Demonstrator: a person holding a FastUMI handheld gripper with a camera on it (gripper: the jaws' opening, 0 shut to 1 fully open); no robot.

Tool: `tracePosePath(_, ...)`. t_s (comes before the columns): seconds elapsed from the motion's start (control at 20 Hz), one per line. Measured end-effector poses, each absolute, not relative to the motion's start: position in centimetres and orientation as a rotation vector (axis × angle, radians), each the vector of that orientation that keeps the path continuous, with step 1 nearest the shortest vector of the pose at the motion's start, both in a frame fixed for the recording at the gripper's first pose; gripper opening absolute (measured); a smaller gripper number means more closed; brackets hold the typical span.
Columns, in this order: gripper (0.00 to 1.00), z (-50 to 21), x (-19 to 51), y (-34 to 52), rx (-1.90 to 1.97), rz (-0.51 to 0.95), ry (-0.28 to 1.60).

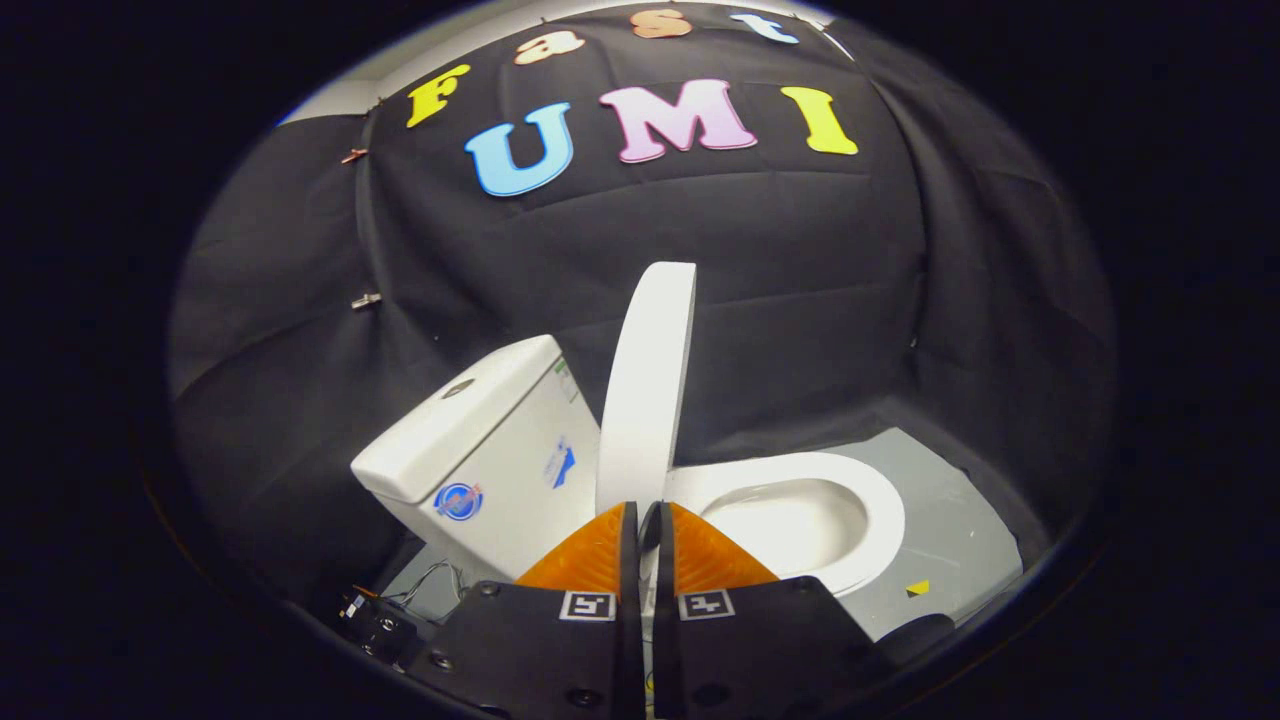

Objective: Open the toilet lid.

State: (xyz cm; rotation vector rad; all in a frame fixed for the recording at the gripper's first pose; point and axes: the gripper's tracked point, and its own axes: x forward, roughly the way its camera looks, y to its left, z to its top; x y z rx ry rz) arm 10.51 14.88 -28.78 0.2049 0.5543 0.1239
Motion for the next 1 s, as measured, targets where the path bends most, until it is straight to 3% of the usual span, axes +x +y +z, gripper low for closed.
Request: tracePosePath(1.0,0.08,-28.1,12.3,25.3,0.108,0.273,0.576)
